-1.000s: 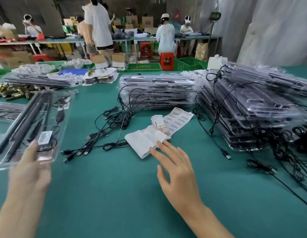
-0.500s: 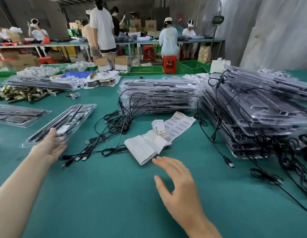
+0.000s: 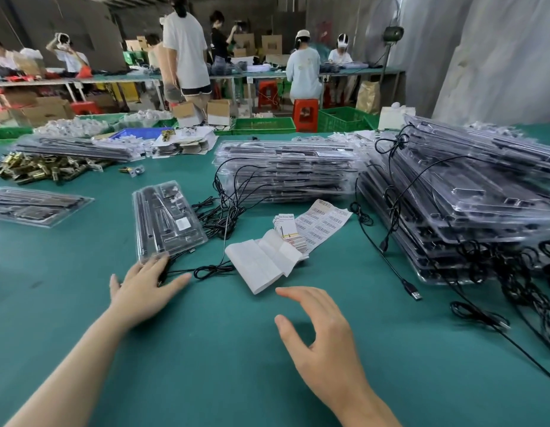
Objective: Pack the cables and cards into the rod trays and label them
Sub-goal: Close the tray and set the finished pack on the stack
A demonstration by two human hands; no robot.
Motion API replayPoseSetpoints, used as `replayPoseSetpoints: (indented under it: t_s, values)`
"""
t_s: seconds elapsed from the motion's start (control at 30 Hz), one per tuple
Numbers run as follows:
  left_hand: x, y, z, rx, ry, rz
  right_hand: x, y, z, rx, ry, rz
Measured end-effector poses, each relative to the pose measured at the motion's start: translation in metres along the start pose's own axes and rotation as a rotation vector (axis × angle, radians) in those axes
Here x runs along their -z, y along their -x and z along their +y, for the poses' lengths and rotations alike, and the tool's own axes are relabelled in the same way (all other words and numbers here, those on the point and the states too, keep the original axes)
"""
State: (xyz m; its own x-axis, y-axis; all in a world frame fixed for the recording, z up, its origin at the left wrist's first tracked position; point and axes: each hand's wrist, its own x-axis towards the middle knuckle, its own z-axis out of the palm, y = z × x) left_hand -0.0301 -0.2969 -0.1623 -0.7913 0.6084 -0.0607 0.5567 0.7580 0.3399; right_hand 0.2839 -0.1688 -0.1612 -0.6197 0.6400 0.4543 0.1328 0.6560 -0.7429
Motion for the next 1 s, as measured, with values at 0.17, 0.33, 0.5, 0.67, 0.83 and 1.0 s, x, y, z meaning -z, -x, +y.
replayPoseSetpoints:
  t_s: [0.17,0.33,0.5,0.67,0.83,1.0]
  values:
    - [-0.014,0.008,0.001,-0.13,-0.028,0.125,0.001,0.0,-0.001,-0.001,0.003,-0.003]
    - [-0.007,0.011,0.004,-0.031,0.215,0.203,-0.001,0.0,-0.002,-0.013,-0.004,-0.022]
    - [0.023,-0.004,0.007,0.28,1.248,0.397,0.0,0.0,0.001,-0.04,-0.002,-0.031]
    - [0.044,-0.035,-0.022,0.598,1.758,0.381,0.0,-0.001,0.001,-0.052,-0.021,-0.026]
    - [0.029,-0.033,-0.065,0.719,1.102,0.404,0.0,-0.003,0.001,-0.052,-0.045,-0.013]
    - [0.037,-0.017,-0.06,0.506,0.57,0.53,-0.002,-0.004,0.002,-0.033,-0.056,-0.018]
